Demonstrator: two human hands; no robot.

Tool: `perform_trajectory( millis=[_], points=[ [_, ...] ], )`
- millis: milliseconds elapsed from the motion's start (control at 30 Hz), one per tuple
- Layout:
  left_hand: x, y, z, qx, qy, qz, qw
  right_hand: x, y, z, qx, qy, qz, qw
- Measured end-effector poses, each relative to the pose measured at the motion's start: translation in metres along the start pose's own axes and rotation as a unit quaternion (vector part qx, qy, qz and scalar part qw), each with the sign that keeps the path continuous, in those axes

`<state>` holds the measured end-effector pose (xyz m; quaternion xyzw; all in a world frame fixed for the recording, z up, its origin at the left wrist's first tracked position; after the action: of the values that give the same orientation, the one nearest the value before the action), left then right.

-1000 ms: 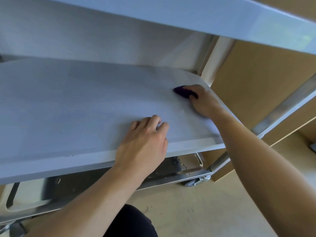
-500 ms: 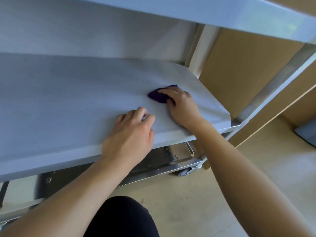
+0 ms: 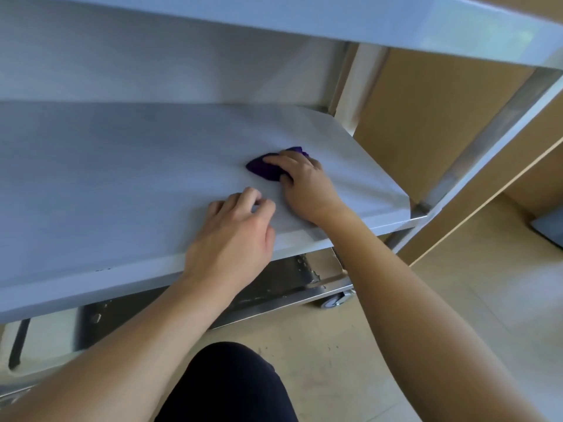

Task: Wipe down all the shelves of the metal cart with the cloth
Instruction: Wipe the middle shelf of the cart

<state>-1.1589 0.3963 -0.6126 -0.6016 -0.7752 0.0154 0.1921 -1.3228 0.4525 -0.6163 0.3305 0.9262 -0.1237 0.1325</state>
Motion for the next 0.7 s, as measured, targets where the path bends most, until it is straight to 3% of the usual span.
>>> perform_trajectory(
  millis=[133, 433, 533, 700],
  points=[
    [0.0, 0.0, 0.0, 0.016, -0.001, 0.004, 1.0, 0.002, -0.002, -0.005, -0.014, 0.009, 0.013, 1.0],
    [-0.03, 0.02, -0.025, -0.038, 0.008, 0.038, 0.999, -0.004, -0.003, -0.003, -0.04, 0.008, 0.051, 0.998],
    [-0.075, 0.042, -0.047, -0.011, -0.01, -0.003, 1.0, -0.008, -0.003, -0.005, -0.03, -0.004, 0.054, 0.998],
    [-0.125, 0.063, -0.062, 0.036, 0.041, -0.096, 0.994, -0.037, -0.012, 0.003, -0.005, -0.014, 0.136, 0.991]
  ],
)
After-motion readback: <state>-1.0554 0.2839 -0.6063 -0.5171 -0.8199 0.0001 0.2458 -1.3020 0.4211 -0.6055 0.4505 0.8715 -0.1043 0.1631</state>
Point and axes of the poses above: each hand's wrist, its own y-axis away from the middle knuckle, its own z-axis out of the palm, x = y × z, the point moved 4 cm from there along -y, towards the middle knuckle, and after that the axes turned 9 degrees about -x, right-handed, at the moved point
